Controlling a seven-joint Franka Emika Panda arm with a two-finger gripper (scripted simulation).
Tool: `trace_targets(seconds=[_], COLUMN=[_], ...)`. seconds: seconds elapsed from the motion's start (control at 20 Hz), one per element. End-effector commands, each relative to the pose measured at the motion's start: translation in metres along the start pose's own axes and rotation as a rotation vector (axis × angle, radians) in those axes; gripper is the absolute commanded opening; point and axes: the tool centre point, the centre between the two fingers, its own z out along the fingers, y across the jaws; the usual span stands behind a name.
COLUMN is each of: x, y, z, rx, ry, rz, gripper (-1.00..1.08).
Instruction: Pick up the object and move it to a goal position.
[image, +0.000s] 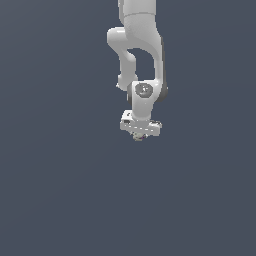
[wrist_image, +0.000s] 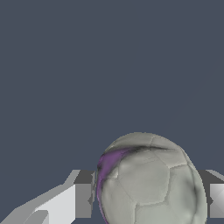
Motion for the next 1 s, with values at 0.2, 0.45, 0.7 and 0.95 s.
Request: trace_targets(seconds=[0.2, 0.45, 0.7, 0.95], x=[0.011, 0.029, 0.054, 0.083], y=[-0.007, -0.017, -0.032, -0.049], z=[-0.009, -0.024, -0.044, -0.066], rx=[0.000, 0.000, 0.000, 0.000], ry=[0.001, 0.001, 0.001, 0.001], rz=[0.000, 0.000, 0.000, 0.000], gripper=[-1.00, -1.00, -1.00, -1.00])
